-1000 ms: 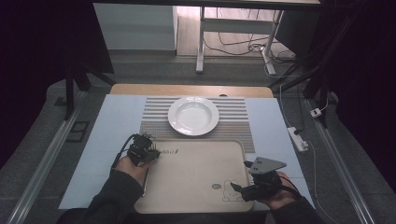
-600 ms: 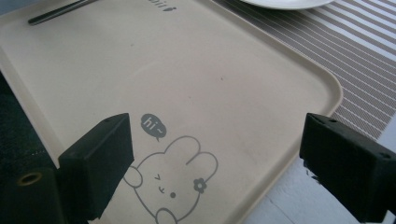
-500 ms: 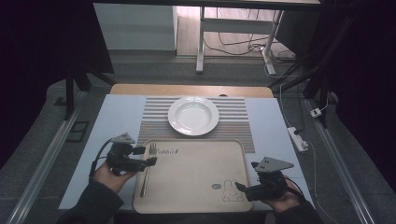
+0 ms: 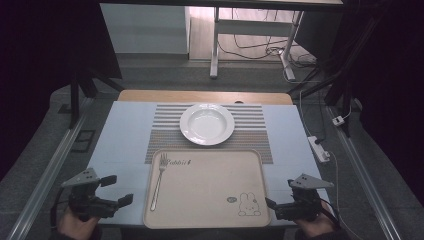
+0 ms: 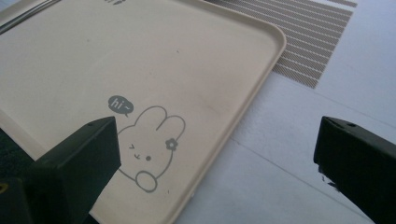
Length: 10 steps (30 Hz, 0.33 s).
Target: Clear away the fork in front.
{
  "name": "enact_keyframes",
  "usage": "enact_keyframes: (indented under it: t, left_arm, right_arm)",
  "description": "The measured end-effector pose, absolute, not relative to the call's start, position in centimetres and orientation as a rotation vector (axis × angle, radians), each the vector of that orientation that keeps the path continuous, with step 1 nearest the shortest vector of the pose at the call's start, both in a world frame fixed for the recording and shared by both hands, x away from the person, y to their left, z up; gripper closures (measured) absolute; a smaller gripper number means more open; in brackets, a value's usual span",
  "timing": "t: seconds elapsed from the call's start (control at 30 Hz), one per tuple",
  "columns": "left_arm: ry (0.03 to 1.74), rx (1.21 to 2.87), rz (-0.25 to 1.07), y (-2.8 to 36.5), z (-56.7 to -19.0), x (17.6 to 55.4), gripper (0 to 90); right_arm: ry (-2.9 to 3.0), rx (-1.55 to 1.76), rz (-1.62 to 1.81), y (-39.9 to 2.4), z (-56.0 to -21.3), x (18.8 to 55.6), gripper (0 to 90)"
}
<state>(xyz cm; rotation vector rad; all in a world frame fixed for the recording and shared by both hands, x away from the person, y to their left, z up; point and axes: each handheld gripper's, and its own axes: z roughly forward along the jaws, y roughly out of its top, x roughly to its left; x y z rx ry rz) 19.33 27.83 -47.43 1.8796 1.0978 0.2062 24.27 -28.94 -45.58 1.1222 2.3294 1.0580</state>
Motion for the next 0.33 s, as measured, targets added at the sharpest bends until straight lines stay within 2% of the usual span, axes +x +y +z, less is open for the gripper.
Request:
enact_keyframes:
  t: [0.13,0.33]
  left_arm:
    - [1.174,1.900,0.265,28.70,-47.39,18.47,0.0]
    - [1.213,1.913,0.247,28.79,-47.45,18.68,0.0]
  right_arm:
    - [2.340,1.136,1.052,-29.16,-45.58,24.10,0.8]
    - [2.365,1.124,1.017,-28.96,-45.71,24.13,0.8]
